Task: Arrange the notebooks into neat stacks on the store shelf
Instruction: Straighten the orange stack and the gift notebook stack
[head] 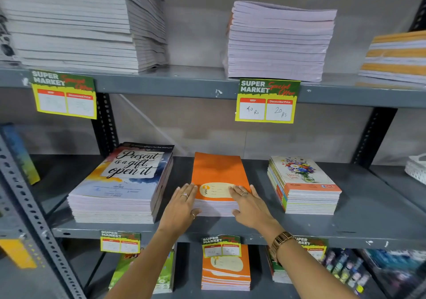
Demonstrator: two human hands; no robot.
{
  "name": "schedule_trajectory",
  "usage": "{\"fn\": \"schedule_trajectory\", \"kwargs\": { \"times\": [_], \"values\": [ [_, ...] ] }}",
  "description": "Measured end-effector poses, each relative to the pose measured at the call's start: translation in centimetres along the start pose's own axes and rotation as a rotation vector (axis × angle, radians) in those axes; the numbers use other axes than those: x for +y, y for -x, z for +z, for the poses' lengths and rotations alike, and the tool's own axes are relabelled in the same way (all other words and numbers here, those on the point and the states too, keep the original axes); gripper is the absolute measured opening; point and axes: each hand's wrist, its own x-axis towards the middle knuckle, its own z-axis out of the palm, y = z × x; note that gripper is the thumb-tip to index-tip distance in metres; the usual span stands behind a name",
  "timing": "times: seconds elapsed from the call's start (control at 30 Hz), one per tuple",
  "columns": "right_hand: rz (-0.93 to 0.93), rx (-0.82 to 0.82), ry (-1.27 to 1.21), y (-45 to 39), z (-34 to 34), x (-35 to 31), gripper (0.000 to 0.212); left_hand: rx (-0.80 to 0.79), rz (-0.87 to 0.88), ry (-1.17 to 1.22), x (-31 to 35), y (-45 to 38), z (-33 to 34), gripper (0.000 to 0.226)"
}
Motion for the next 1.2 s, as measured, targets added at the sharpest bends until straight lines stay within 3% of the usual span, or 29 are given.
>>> {"fn": "schedule_trajectory", "kwargs": {
  "times": [0.2, 0.4, 0.5, 0.6, 0.77, 0.83, 1.03, 1.1, 1.2],
  "values": [
    [-0.04, 0.09, -0.096, -0.7, -0.6, -4.5, 0.072, 0.115, -0.013, -0.075, -4.7, 2.5, -2.3, 0.078],
    [-0.155, 0.156, -0.144, -2.4, -0.8, -11.0, 0.071, 0.084, -0.081, -0.117, -10.0, 4.7, -5.2, 0.091],
    [-0.196, 0.158, -0.134, -3.4, -0.6, -14.4, 0.071, 0.034, -0.141, -0.139, -12.5, 5.7, -6.2, 0.082],
    [-0.232, 0.152, -0.132, -4.3, -0.2, -17.1, 0.069, 0.023, -0.144, -0.129, -14.4, 6.1, -6.7, 0.094],
    [-0.259, 0.059, -0.157, -6.0, 0.1, -20.5, 0.065, -0.001, -0.182, -0.117, -17.8, 6.8, -6.9, 0.07],
    [-0.259, 0.024, -0.156, -6.8, 0.4, -21.6, 0.063, 0.011, -0.192, -0.09, -19.3, 7.1, -6.9, 0.086],
    [-0.215, -0.015, -0.127, -8.4, 1.3, -23.1, 0.053, 0.101, -0.201, -0.04, -21.6, 7.4, -6.3, 0.107],
    [-0.23, -0.029, -0.13, -8.9, 1.3, -23.0, 0.051, 0.111, -0.218, -0.064, -21.8, 7.3, -6.0, 0.098],
    [-0.241, -0.059, -0.15, -9.6, 1.4, -22.9, 0.05, 0.145, -0.242, -0.074, -21.8, 7.4, -5.7, 0.064]
  ]
}}
